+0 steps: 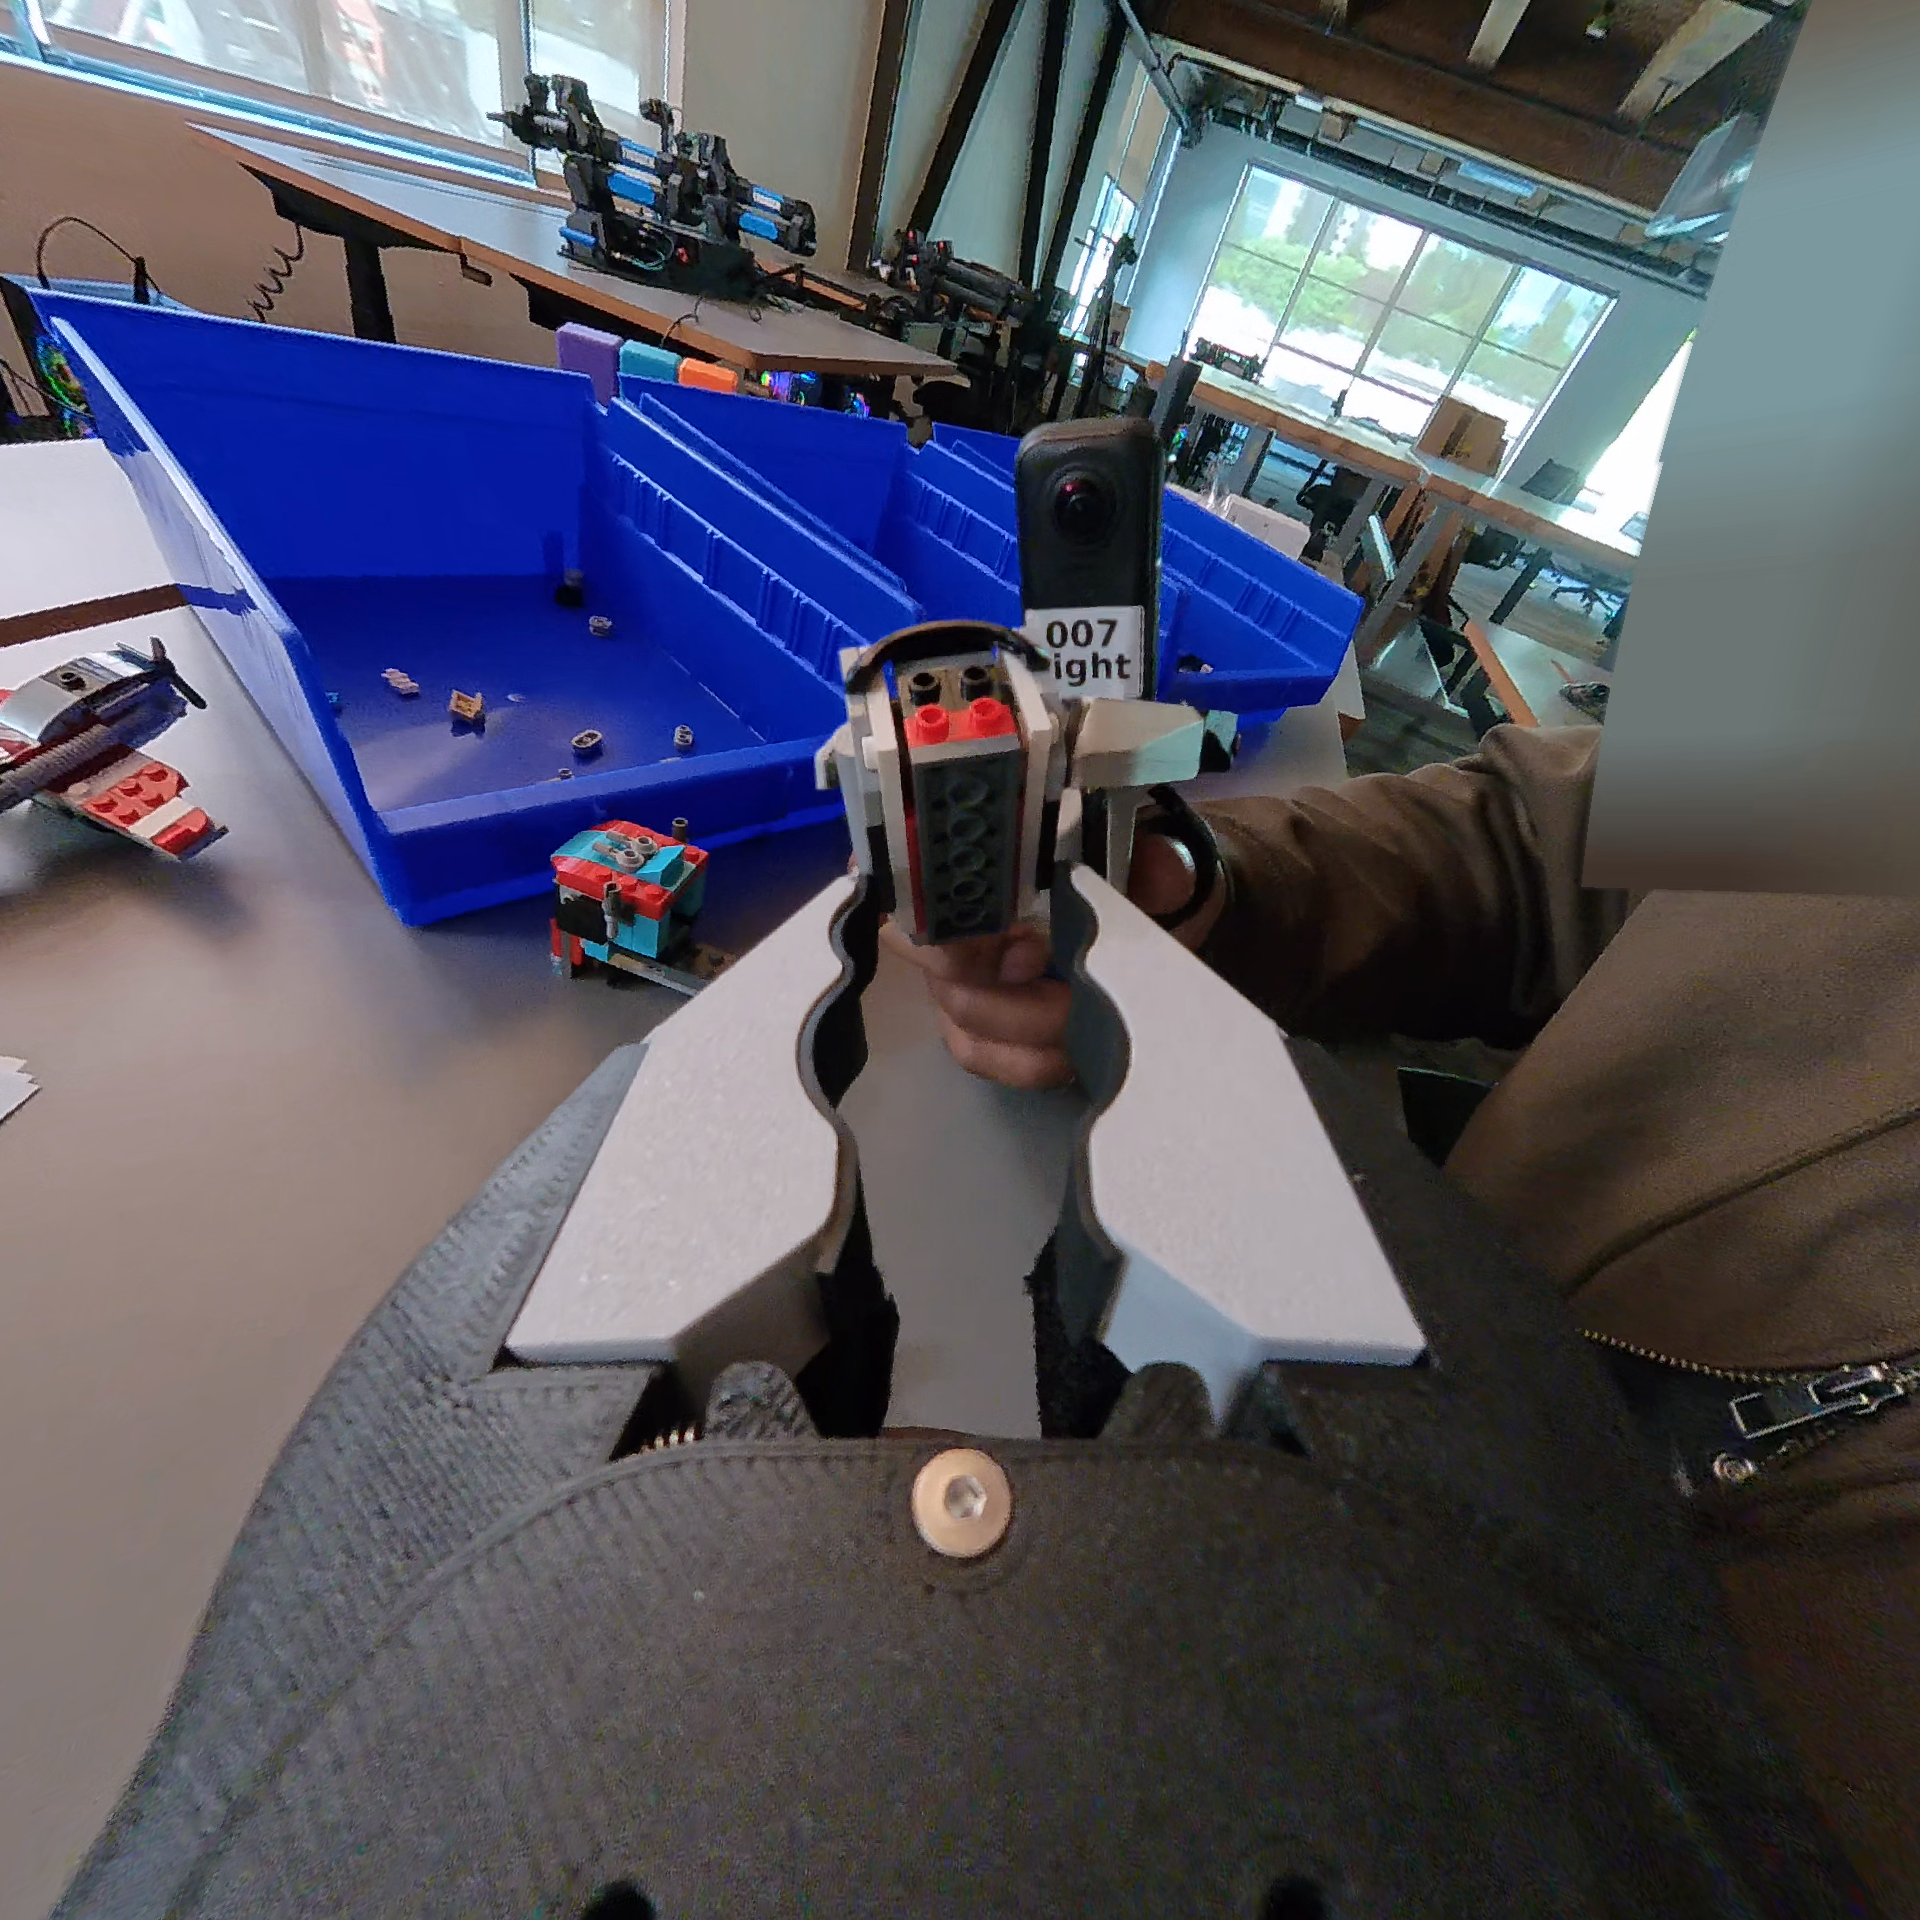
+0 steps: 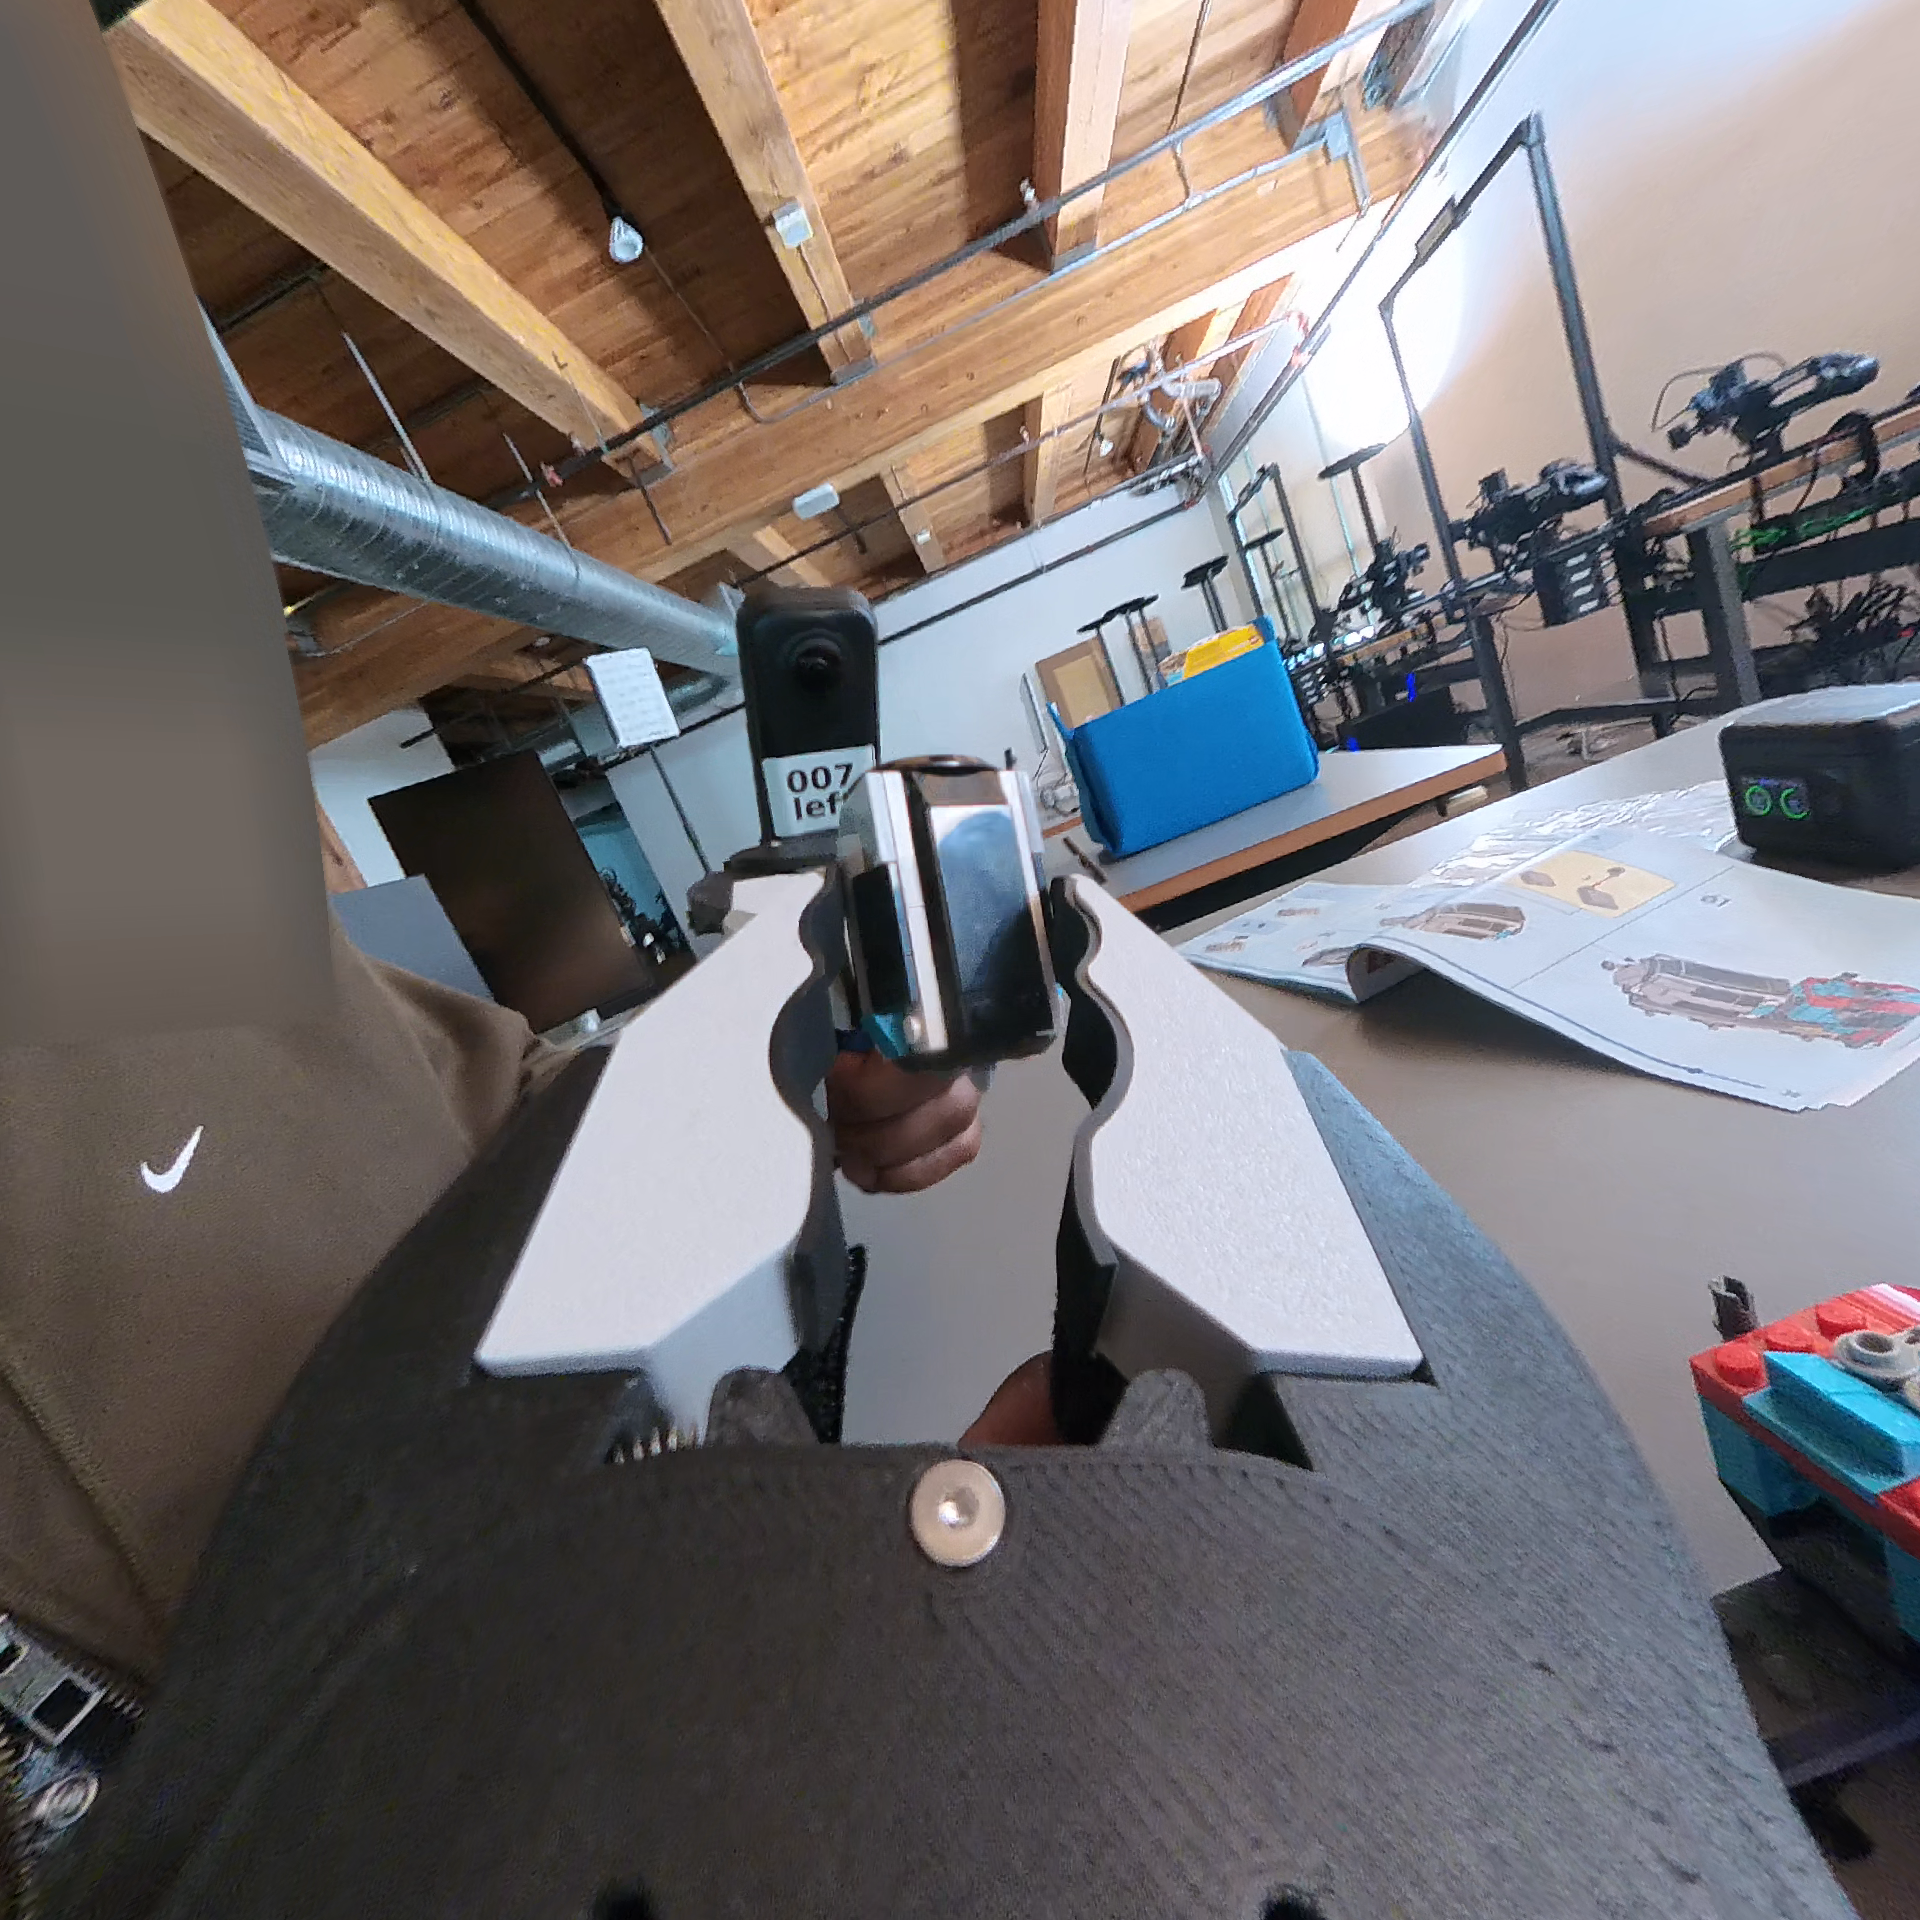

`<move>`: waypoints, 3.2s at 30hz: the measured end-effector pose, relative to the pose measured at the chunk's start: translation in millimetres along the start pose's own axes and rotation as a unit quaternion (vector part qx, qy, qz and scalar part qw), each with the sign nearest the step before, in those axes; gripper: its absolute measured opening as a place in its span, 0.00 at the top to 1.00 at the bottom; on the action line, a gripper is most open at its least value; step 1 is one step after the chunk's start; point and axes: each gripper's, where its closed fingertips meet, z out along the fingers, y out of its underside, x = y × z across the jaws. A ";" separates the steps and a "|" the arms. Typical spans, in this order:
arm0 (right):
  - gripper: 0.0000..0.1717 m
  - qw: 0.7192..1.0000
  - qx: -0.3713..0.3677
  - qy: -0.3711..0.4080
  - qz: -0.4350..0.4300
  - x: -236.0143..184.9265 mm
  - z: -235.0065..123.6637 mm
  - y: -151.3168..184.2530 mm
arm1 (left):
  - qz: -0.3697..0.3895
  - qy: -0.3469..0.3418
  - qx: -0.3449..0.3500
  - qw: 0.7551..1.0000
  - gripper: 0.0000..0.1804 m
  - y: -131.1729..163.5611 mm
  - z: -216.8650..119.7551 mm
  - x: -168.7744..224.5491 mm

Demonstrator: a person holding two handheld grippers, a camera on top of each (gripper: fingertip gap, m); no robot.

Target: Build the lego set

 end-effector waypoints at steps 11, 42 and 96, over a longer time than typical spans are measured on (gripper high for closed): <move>0.76 0.999 -0.043 -0.017 -0.001 -0.1 -2.4 5.0 | 0.001 0.024 -0.017 1.000 0.81 -2.7 -12.7 -1.8; 0.75 0.995 -0.072 -0.050 0.050 -6.4 0.0 16.8 | -0.005 0.085 -0.022 0.996 0.81 7.1 -13.4 4.4; 0.76 0.997 -0.071 -0.008 -0.015 1.4 -1.0 12.7 | -0.314 0.040 -0.182 0.931 0.86 104.2 -25.3 -7.4</move>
